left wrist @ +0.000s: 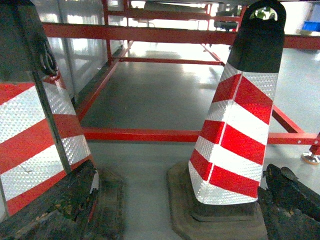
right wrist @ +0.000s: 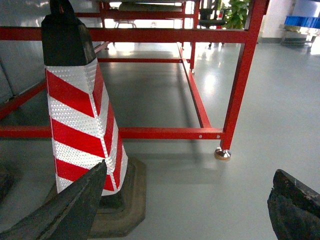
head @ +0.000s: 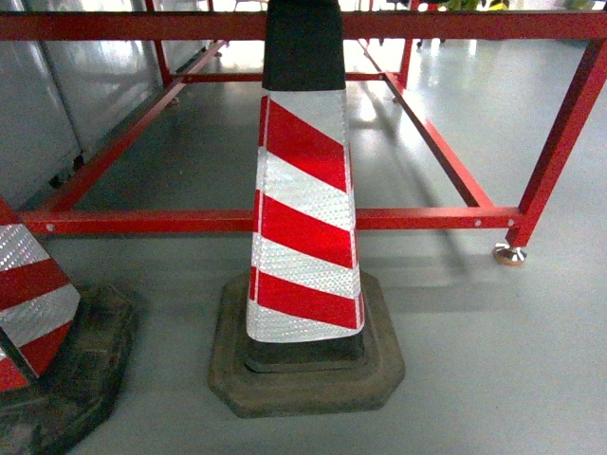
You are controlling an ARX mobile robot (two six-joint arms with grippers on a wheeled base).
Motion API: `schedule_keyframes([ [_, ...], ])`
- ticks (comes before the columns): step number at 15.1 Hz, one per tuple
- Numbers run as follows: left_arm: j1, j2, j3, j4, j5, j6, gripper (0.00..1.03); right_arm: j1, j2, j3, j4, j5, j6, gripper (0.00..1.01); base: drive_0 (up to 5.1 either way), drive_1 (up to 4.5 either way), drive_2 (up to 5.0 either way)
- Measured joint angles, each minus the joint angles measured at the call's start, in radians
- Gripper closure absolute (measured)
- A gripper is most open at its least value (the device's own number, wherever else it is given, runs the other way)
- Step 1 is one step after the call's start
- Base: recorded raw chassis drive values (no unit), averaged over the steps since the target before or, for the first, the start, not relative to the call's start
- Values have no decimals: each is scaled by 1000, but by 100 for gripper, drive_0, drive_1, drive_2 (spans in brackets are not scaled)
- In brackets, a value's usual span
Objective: Sort blue parts and orange caps into right shelf containers
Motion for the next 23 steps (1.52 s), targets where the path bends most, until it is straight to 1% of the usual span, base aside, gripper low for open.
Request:
schedule_keyframes([
  [23,0,0,0,2,0,1,5,0,0,0,2,0,0,3,0,0,0],
])
